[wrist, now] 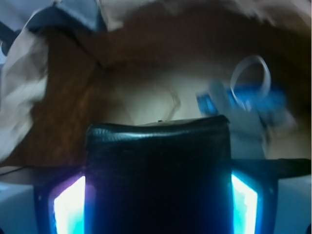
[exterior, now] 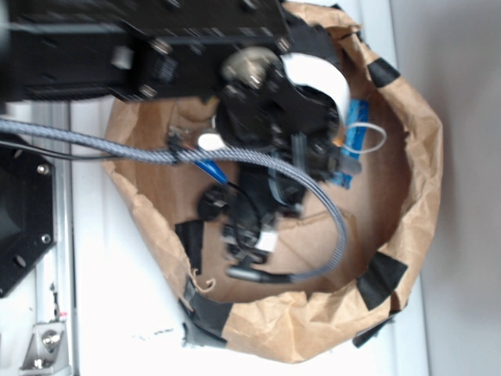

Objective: Grab the black box.

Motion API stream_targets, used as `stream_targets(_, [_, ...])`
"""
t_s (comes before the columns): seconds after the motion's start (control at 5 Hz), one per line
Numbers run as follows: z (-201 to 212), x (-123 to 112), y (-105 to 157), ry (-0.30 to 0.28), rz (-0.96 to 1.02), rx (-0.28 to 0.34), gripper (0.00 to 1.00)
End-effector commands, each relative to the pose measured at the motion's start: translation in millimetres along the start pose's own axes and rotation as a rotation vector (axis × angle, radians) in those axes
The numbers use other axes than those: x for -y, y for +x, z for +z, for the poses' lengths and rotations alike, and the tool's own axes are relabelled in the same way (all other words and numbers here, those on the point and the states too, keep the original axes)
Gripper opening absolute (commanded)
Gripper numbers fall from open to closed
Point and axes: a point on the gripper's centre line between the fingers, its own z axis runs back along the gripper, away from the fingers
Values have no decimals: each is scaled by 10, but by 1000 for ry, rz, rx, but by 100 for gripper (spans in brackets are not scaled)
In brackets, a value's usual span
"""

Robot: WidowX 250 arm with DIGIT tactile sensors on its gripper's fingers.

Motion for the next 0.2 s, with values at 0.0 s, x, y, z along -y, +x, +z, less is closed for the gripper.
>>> stream_targets(0.0, [156, 74, 129, 153, 45, 68, 0])
